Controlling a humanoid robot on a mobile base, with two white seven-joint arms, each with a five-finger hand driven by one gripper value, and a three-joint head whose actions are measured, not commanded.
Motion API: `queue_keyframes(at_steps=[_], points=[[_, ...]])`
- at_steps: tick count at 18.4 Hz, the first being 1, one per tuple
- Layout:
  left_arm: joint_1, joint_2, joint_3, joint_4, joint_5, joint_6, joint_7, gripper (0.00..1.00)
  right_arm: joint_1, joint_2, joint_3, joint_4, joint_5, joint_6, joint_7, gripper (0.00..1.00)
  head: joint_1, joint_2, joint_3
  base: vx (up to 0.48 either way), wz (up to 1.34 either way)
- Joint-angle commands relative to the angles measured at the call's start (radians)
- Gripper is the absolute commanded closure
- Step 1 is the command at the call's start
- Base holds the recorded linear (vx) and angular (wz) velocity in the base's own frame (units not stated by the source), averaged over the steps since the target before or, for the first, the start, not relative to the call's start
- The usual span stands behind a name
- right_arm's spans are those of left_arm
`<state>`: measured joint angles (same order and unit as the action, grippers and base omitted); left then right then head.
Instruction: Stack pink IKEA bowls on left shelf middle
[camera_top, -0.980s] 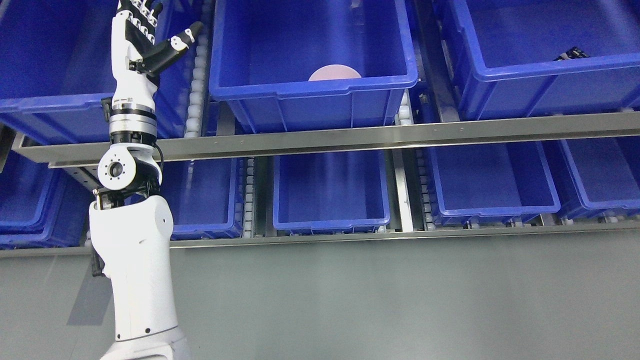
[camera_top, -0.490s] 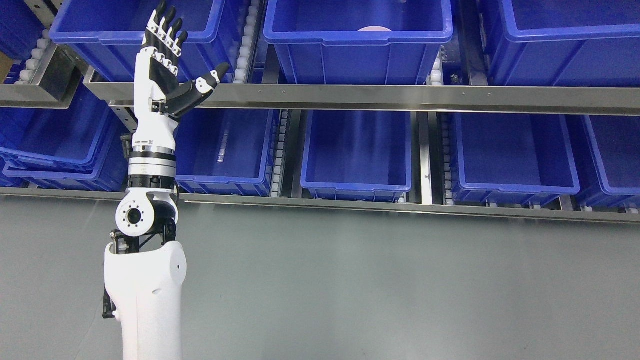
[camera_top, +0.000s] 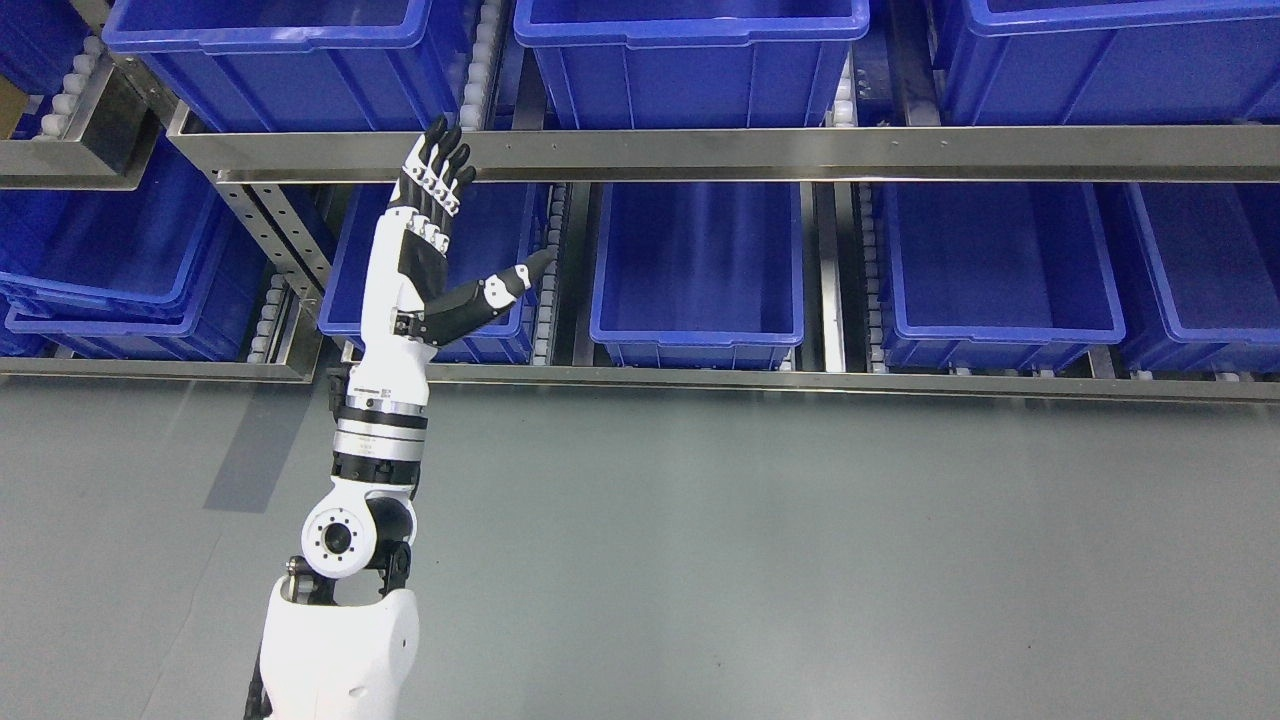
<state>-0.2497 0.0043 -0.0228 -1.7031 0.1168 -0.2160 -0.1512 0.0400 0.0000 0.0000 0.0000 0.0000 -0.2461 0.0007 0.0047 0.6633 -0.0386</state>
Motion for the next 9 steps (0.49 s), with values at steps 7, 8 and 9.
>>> queue_keyframes(at_steps=[7, 8, 9], points=[[0.063, 0.013, -0.029, -0.05, 0.0, -0.006, -0.001, 0.0, 0.0, -0.017, -0.005, -0.018, -0.002, -0.001, -0.001, 0.0, 0.0, 0.0, 0.0, -0.033, 0.0], [0.063, 0.013, -0.029, -0.049, 0.0, -0.006, -0.001, 0.0, 0.0, -0.017, -0.005, -0.018, -0.002, -0.001, -0.001, 0.0, 0.0, 0.0, 0.0, 0.0, 0.0], [0.063, 0.013, -0.026, -0.05, 0.0, -0.006, -0.002, 0.0, 0.0, -0.017, -0.005, -0.018, -0.002, -0.001, -0.001, 0.0, 0.0, 0.0, 0.0, 0.0, 0.0]])
